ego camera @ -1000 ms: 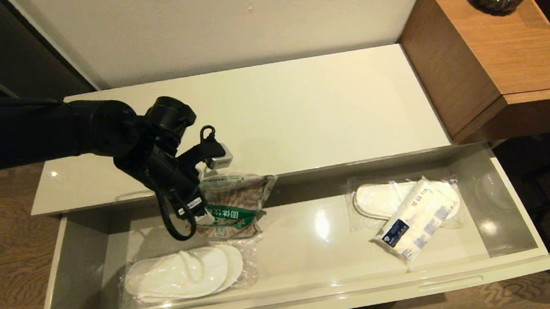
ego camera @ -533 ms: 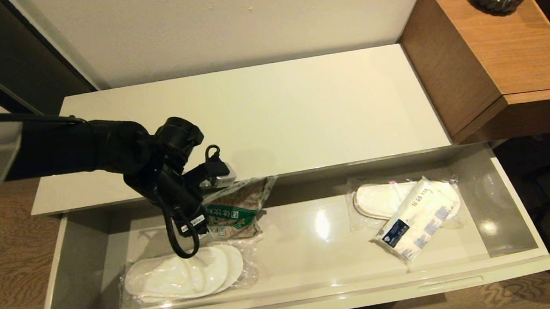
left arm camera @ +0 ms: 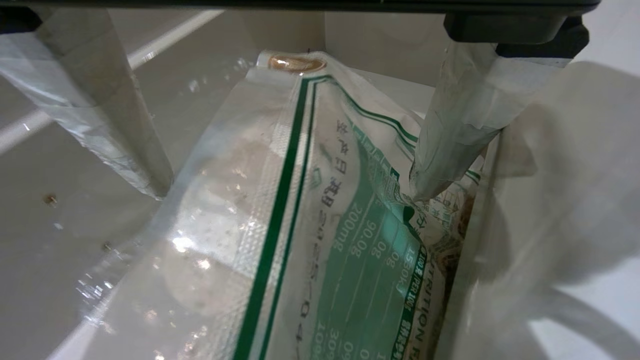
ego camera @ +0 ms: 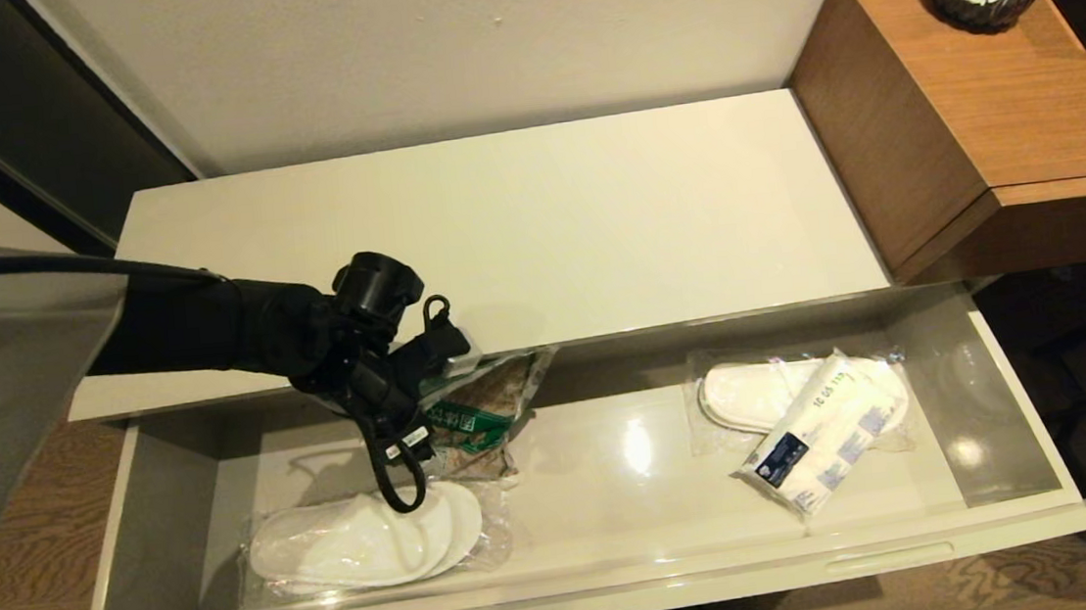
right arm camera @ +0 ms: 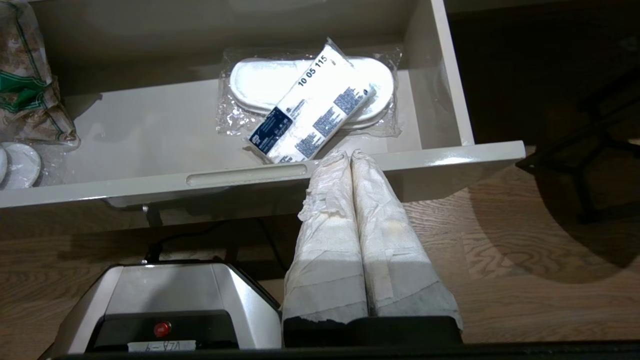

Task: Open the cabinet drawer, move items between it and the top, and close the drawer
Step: Take out the solid drinks from the drawer

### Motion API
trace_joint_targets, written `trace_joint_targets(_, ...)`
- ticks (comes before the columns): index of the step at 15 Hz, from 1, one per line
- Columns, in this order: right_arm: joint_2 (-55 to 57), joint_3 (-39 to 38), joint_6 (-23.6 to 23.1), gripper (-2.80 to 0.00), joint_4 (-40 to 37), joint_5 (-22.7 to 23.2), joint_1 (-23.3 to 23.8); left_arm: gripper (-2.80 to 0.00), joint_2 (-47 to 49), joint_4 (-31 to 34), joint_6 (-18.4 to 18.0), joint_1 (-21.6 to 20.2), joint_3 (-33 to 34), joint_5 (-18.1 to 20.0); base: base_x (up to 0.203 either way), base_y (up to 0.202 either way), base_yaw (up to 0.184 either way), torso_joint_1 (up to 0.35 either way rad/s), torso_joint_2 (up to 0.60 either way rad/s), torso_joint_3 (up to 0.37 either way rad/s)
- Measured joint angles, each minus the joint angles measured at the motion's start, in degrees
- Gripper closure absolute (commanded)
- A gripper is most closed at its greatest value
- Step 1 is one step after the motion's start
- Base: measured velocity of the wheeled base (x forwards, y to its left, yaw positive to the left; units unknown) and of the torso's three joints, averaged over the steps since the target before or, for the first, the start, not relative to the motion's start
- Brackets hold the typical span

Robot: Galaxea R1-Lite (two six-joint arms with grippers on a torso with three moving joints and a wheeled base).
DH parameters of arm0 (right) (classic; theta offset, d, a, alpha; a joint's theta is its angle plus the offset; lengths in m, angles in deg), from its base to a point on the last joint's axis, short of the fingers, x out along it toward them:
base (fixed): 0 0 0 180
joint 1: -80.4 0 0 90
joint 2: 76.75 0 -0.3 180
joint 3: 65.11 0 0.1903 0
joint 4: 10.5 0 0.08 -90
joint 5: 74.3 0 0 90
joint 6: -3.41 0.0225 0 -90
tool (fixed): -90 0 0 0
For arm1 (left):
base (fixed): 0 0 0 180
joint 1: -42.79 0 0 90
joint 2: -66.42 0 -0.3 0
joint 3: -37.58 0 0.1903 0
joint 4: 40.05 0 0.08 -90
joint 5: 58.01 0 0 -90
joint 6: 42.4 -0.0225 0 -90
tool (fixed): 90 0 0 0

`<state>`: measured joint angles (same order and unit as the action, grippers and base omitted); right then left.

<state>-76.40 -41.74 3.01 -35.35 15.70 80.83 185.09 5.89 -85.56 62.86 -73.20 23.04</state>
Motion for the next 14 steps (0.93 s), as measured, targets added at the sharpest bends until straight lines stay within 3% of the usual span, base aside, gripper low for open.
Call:
trace_joint_targets(1,0.0,0.0,0.0,0.0,0.0,0.0,0.0,-2.8,0.1,-0.5,0.0,0.0,0.0,-0.6,0.0,0.0,0.0,0.0,0.0,0.0)
trace_joint_targets(2,0.0,0.0,0.0,0.0,0.0,0.0,0.0,0.0,0.1,-1.0,-0.1,0.0,0.1,-1.4,0.0,0.0,0.0,0.0,0.0,0.0)
trace_joint_targets(10,0.0,0.0,0.0,0.0,0.0,0.0,0.0,0.0,-2.5,-7.5,-0.9,-0.2,2.3,-1.9,0.0,0.0,0.0,0.0,0.0,0.0)
trace_joint_targets(14,0.0,0.0,0.0,0.0,0.0,0.0,0.0,0.0,-6.3,-5.7,-0.8,0.0,6.4,-1.5,0.0,0.0,0.0,0.0,0.0,0.0)
